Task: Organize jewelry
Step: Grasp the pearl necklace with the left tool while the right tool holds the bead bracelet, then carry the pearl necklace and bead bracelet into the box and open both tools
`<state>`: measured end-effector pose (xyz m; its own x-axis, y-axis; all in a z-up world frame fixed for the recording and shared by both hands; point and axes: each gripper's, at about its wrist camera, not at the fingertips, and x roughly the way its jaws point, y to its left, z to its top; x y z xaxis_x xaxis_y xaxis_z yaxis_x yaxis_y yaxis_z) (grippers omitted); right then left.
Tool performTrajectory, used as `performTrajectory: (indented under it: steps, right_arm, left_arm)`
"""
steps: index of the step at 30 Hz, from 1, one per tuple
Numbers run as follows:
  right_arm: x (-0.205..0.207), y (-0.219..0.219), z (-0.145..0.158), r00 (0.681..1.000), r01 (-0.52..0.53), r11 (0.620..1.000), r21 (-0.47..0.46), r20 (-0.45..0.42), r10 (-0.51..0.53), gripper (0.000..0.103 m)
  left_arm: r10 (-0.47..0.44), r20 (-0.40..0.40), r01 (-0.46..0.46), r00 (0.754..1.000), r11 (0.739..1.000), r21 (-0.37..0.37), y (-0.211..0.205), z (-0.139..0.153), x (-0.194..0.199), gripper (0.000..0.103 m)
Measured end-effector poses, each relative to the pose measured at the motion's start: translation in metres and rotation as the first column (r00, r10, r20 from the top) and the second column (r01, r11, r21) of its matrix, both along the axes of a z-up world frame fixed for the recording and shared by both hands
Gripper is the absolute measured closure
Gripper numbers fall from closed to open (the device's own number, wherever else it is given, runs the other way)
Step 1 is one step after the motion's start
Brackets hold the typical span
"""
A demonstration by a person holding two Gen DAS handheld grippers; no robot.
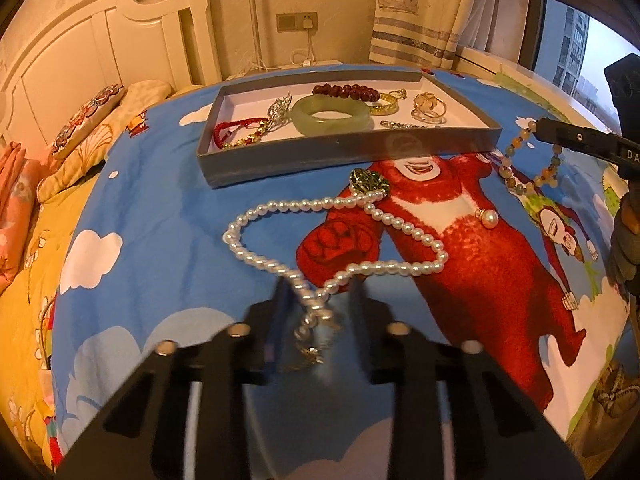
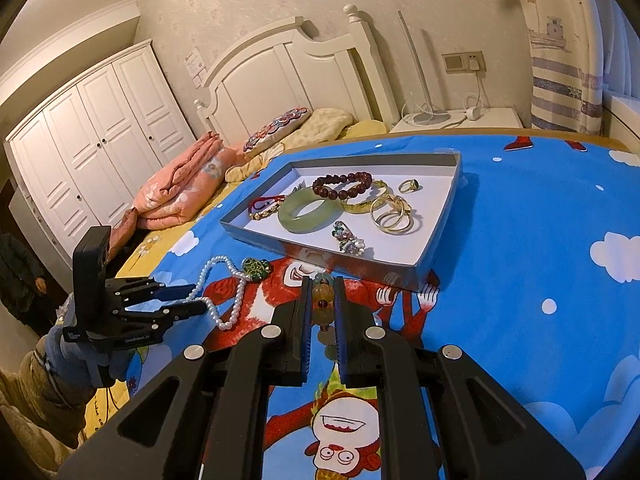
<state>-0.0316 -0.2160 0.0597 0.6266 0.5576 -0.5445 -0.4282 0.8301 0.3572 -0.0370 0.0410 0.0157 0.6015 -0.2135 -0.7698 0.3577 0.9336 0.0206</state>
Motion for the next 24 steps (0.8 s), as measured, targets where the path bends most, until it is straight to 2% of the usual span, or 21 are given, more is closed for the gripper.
performTrajectory:
  steps: [1,3,13,17,19,24]
  right_arm:
    - [0.000,0.000,0.000,1.000,0.001,1.000,0.000,0.001,-0.001,0.092]
    - [0.000,-0.001,0.001,1.000,0.004,1.000,-0.001,0.006,-0.004,0.092]
    - [-0.007,-0.003,0.014,0.999,0.011,1.000,0.002,0.041,-0.011,0.092]
    - [-0.011,-0.002,0.028,0.996,0.016,1.000,-0.007,0.083,-0.015,0.092]
    - [-0.010,0.000,0.037,0.995,0.014,1.000,-0.009,0.104,-0.013,0.092]
    - [-0.003,0.006,0.057,0.989,0.020,1.000,-0.022,0.147,-0.016,0.092]
  left_arm:
    - [0.000,0.001,0.000,1.000,1.000,-0.004,0.000,0.000,0.000,0.092]
    - [0.000,0.005,0.000,1.000,1.000,-0.019,0.000,0.001,-0.001,0.095]
    - [0.004,0.053,-0.003,0.999,1.000,-0.017,-0.006,0.012,-0.011,0.096]
    - [0.015,0.144,-0.012,0.989,1.000,-0.026,-0.005,0.041,-0.020,0.096]
    - [0.022,0.214,-0.013,0.977,0.999,-0.045,-0.002,0.069,-0.021,0.096]
    - [0.012,0.325,0.010,0.946,0.998,-0.066,-0.004,0.126,-0.016,0.096]
